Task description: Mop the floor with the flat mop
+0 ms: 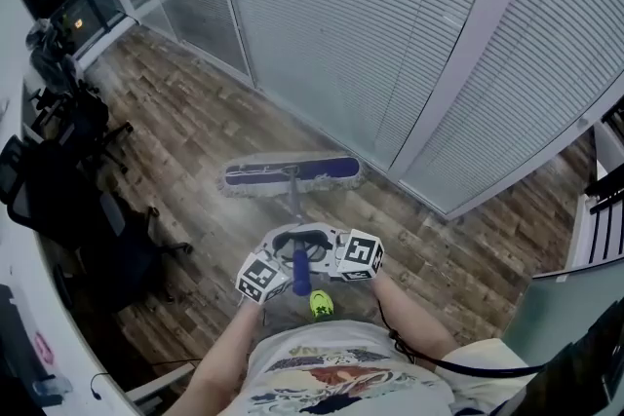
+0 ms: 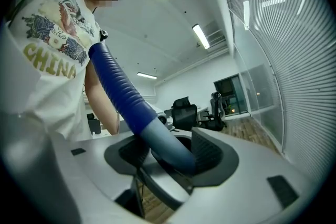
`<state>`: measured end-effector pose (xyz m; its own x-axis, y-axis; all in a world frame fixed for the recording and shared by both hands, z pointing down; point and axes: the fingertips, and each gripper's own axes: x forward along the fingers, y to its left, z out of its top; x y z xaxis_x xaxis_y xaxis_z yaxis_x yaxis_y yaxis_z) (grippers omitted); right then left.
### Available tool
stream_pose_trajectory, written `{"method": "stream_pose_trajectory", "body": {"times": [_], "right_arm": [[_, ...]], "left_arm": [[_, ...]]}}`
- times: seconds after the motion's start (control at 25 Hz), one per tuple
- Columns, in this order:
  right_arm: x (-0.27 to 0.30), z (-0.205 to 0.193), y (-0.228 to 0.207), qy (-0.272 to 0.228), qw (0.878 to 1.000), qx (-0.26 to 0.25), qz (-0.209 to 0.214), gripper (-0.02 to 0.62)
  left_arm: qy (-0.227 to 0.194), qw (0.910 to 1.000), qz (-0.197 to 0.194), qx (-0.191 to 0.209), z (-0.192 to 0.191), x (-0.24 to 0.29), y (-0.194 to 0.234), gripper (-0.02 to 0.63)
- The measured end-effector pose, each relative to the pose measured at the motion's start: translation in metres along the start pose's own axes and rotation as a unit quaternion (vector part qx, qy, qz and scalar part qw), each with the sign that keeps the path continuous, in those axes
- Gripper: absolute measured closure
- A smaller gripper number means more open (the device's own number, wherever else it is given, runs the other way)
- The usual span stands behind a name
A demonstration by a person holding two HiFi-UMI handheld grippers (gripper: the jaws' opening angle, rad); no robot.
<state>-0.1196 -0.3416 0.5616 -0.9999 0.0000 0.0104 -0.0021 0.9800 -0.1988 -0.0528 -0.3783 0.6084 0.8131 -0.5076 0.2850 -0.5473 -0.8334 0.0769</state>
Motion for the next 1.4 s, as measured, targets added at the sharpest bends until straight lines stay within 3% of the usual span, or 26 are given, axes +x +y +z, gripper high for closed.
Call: {"method": "stream_pose_trajectory", "body": {"times": [0.28, 0.6, 1.4], "right_arm": [[0.009, -0.011, 0.015, 0.005, 1.000, 0.005, -0.004, 0.360], [0.022, -0.018, 0.065, 0.019, 1.000, 0.004, -0.002, 0.360], [0.088, -0.097, 0.391, 0.041, 0.999, 0.000, -0.001, 0.359]], "left_arm": [[0.022, 0.9997, 0.006, 0.007, -0.017, -0.015, -0.008, 0.410], [0.008, 0.9998, 0.019, -0.006, -0.026, -0.052, -0.041, 0.410], [-0.008, 0.9988, 0.033, -0.035, -0.124, -0.272, -0.282, 0.407]]}}
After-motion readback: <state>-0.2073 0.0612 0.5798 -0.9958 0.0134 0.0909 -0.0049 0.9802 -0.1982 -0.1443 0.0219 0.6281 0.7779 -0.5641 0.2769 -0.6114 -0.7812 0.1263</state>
